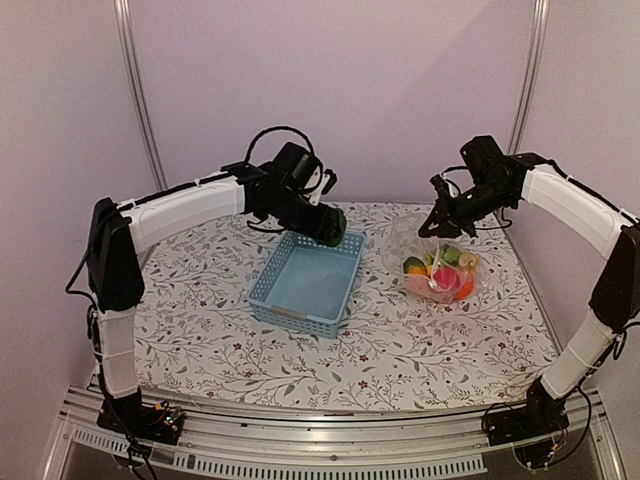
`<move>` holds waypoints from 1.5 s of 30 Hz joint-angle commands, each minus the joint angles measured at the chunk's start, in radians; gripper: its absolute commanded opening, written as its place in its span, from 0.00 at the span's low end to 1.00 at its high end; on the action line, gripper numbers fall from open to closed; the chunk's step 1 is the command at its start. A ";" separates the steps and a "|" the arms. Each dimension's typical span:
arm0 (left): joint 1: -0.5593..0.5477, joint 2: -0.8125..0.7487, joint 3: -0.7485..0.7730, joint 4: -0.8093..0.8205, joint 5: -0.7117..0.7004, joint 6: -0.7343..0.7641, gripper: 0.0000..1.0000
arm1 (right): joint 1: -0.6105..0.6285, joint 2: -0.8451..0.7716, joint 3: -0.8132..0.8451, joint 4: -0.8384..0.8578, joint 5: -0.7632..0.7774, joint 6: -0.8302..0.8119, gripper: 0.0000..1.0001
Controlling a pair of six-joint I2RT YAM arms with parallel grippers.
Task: Place the food in the zip-top bag and seal the zipper
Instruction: Place the fake vegetable in the zipper food storage bag.
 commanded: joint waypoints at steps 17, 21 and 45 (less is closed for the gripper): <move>-0.119 -0.114 0.038 0.159 0.454 -0.016 0.63 | 0.015 -0.017 -0.014 0.022 -0.004 0.019 0.00; -0.136 -0.100 0.023 0.159 0.503 -0.011 0.61 | 0.015 -0.028 -0.014 0.020 -0.005 0.023 0.00; -0.143 0.164 0.171 0.203 0.496 -0.227 0.57 | 0.047 -0.075 -0.001 -0.014 0.008 0.050 0.00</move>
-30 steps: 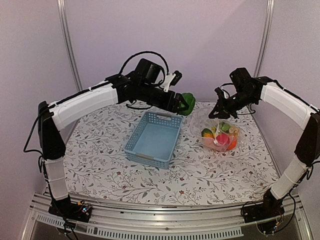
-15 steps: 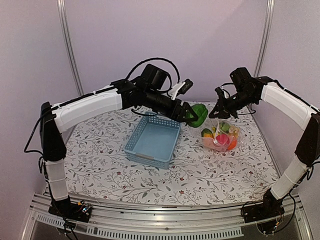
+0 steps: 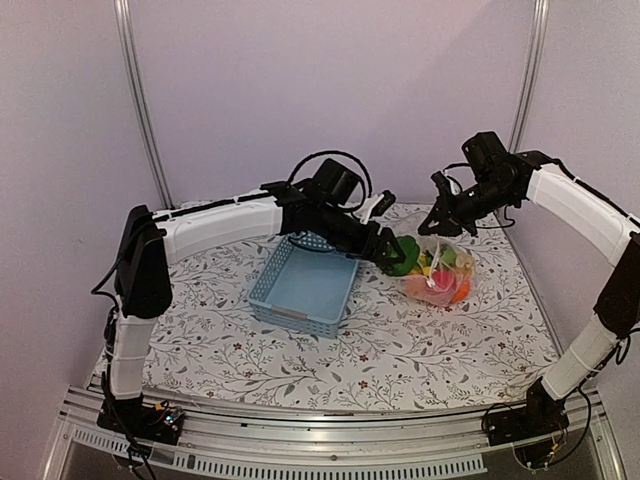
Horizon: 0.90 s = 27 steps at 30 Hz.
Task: Place the food in the zip-top bag and seal the zipper
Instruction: Place the fake vegetable in the zipper food storage bag.
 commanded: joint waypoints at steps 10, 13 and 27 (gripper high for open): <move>-0.009 0.159 0.198 0.061 -0.029 -0.233 0.64 | 0.036 -0.040 -0.012 0.005 0.002 0.022 0.00; -0.009 0.172 0.215 0.061 -0.038 -0.265 0.70 | 0.036 -0.041 -0.009 0.006 0.002 0.023 0.00; 0.006 -0.083 0.135 0.086 -0.137 -0.072 1.00 | 0.036 -0.028 0.002 0.004 -0.010 0.007 0.00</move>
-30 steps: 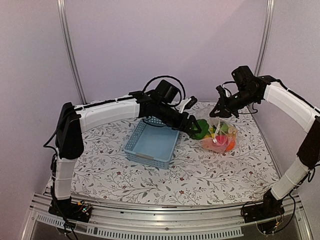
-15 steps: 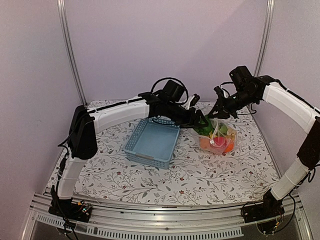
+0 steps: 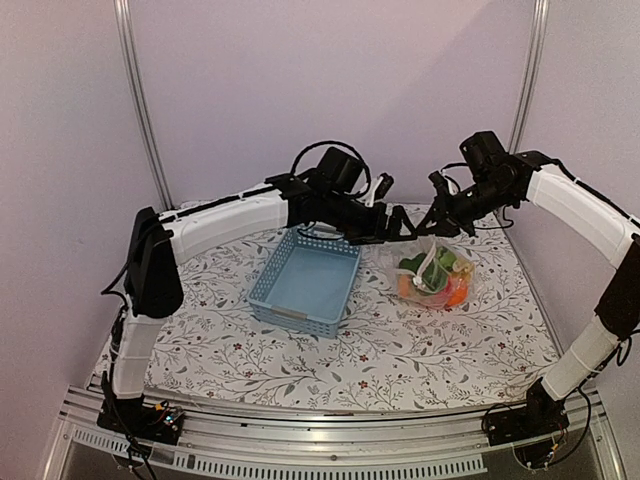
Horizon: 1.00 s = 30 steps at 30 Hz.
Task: Place the food in the zip-top bag and seal the zipper
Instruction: Place the fake vegetable in the zipper food storage bag, then pass from the right arm to the left
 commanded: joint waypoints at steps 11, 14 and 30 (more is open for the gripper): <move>-0.126 -0.585 -0.514 0.090 -0.261 0.729 1.00 | 0.021 -0.037 0.073 -0.140 -0.075 -0.112 0.00; -0.184 -0.616 -0.539 0.083 -0.340 0.825 1.00 | 0.028 -0.054 0.111 -0.192 -0.095 -0.125 0.00; -0.299 -0.477 -0.526 0.048 -0.409 1.049 0.75 | 0.052 -0.099 0.097 -0.269 -0.180 -0.149 0.00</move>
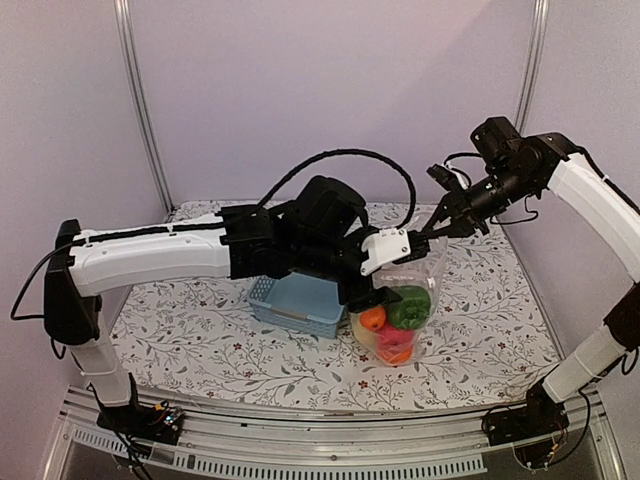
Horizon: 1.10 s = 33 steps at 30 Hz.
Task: Place the food in the zip-top bag and seal the zipper
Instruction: Pass from the right arm to the left
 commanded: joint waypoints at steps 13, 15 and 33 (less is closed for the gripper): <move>-0.016 0.075 0.049 0.003 -0.007 0.016 0.34 | 0.006 -0.011 -0.110 0.056 -0.037 -0.043 0.00; -0.012 0.077 0.067 0.002 0.024 0.006 0.31 | 0.006 -0.007 -0.110 0.058 -0.033 -0.045 0.00; 0.115 0.152 0.167 0.162 0.282 -0.360 0.08 | 0.005 -0.165 -0.121 0.073 0.104 -0.017 0.43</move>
